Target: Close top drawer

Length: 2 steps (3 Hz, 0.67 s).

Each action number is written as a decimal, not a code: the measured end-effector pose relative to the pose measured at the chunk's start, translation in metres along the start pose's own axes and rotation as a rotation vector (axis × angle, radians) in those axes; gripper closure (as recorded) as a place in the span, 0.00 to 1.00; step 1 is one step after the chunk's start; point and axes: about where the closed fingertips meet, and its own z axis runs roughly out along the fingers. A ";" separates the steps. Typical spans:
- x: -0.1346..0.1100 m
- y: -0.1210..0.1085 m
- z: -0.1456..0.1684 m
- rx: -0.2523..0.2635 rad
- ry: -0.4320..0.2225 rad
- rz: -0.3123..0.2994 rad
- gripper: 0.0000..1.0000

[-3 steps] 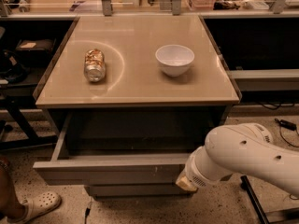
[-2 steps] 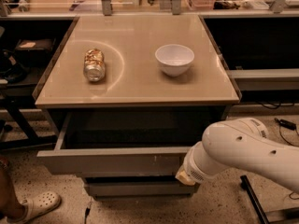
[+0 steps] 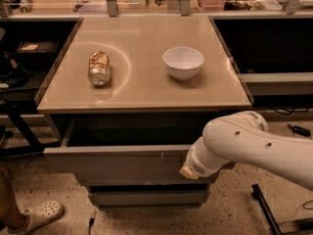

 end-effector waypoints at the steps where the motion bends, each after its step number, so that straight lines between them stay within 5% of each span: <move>1: -0.023 -0.017 0.007 0.016 -0.006 -0.024 1.00; 2: -0.041 -0.030 0.012 0.029 -0.008 -0.040 1.00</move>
Offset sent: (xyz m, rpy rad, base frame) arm 0.0759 0.0326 0.0034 -0.0250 -0.0525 0.0406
